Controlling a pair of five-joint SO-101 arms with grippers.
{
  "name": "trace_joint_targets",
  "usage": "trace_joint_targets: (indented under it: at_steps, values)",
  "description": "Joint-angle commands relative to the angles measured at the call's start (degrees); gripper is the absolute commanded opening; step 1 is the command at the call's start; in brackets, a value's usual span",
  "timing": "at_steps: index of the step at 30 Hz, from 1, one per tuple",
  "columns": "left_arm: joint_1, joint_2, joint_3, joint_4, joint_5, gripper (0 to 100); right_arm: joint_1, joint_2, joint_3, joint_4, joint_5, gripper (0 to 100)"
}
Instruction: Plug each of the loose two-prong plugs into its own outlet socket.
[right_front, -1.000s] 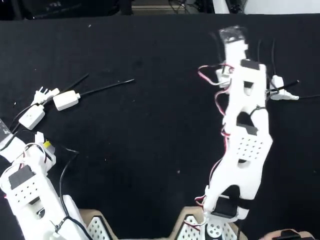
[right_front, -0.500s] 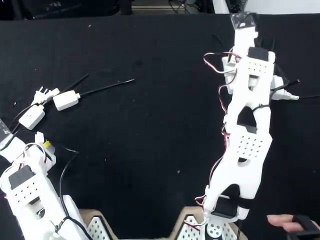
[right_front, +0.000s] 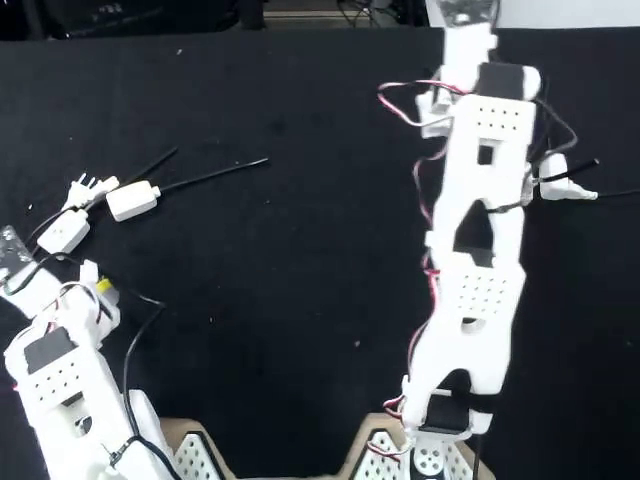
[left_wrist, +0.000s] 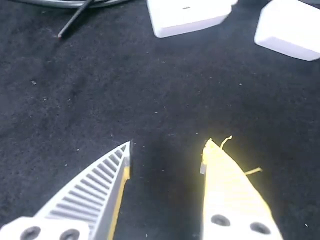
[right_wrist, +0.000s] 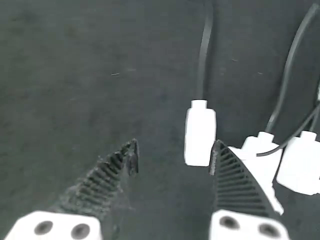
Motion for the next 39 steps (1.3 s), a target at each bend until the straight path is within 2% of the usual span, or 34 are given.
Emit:
trace_joint_targets:
  at_steps: [1, 7, 12, 15, 19, 24, 32, 35, 39]
  values:
    - [3.91, -0.35, -2.15, -0.18, 0.09, 23, -3.6, -5.32, -6.2, 6.59, -0.88, 21.5]
    - [7.69, -0.35, -1.71, 0.26, -2.81, 23, -6.42, -13.85, 1.98, 6.42, -4.75, 21.5]
    - [10.77, -0.35, -0.75, 0.18, -5.45, 23, -12.31, -29.76, 21.05, 5.71, -5.1, 21.5]
    - [10.86, -0.35, -0.92, 0.18, -5.45, 23, -16.44, -39.87, 34.68, 0.97, -4.66, 21.5]
    - [10.86, -0.35, -0.92, -0.09, -5.45, 23, -21.27, -50.07, 56.22, -9.05, -4.66, 21.5]
    - [10.86, -0.35, -0.92, 0.09, -5.45, 23, -25.85, -57.54, 82.24, -26.9, -4.57, 21.5]
    - [10.86, -0.35, -0.92, -0.35, -5.54, 23, -27.6, -60.0, 109.85, -56.62, -4.48, 21.2]
    - [10.51, -0.35, -1.71, 0.0, -7.03, 23, -27.87, -60.09, 117.14, -66.81, -5.01, 15.2]
    - [10.24, 0.18, -6.11, 0.26, -12.31, 23, -27.96, -60.0, 123.03, -73.67, -6.33, 4.9]
